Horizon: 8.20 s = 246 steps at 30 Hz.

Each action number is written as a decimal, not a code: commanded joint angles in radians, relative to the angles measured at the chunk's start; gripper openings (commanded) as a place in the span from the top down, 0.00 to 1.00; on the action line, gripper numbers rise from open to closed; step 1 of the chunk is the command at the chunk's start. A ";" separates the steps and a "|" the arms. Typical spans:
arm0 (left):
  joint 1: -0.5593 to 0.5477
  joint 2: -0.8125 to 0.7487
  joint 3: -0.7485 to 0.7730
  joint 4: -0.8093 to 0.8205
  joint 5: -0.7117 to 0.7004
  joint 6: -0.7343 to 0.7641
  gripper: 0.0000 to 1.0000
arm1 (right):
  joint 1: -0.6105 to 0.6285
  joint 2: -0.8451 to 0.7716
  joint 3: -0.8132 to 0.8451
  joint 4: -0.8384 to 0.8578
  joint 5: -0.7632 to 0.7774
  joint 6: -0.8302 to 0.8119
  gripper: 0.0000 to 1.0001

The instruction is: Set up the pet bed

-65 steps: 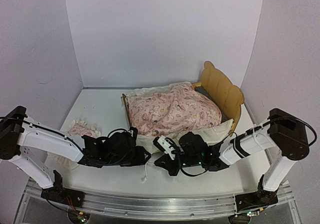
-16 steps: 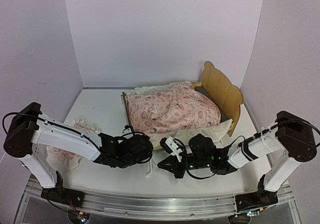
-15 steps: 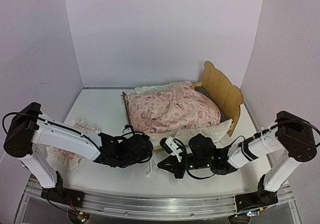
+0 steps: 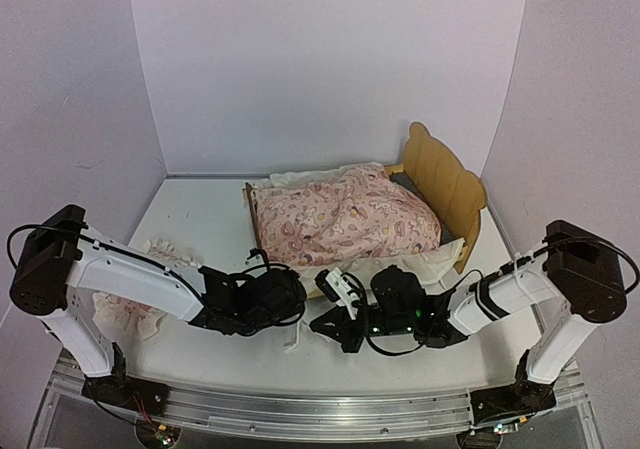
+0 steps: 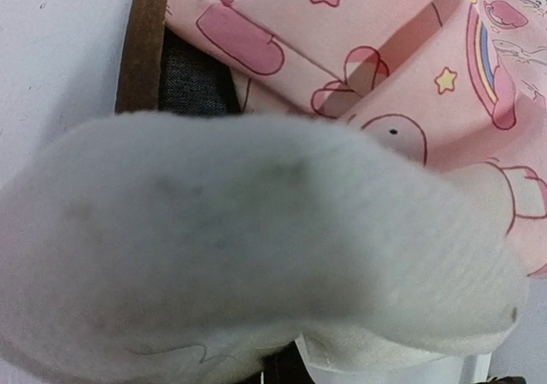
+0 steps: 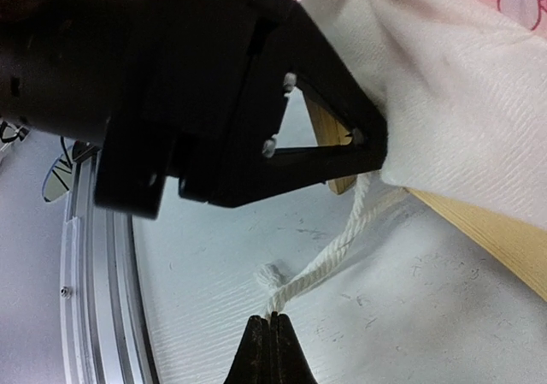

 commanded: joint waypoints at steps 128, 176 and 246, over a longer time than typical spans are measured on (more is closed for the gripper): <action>0.308 -0.302 -0.471 0.652 0.542 -0.502 0.71 | -0.139 0.525 0.377 0.551 -0.323 0.016 1.00; 0.297 -0.350 -0.531 0.714 0.502 -0.503 1.00 | 0.009 0.445 0.374 0.164 0.100 0.278 0.47; 0.246 -0.264 -0.381 0.048 0.340 0.183 1.00 | -0.056 0.119 0.528 -0.442 0.507 0.014 1.00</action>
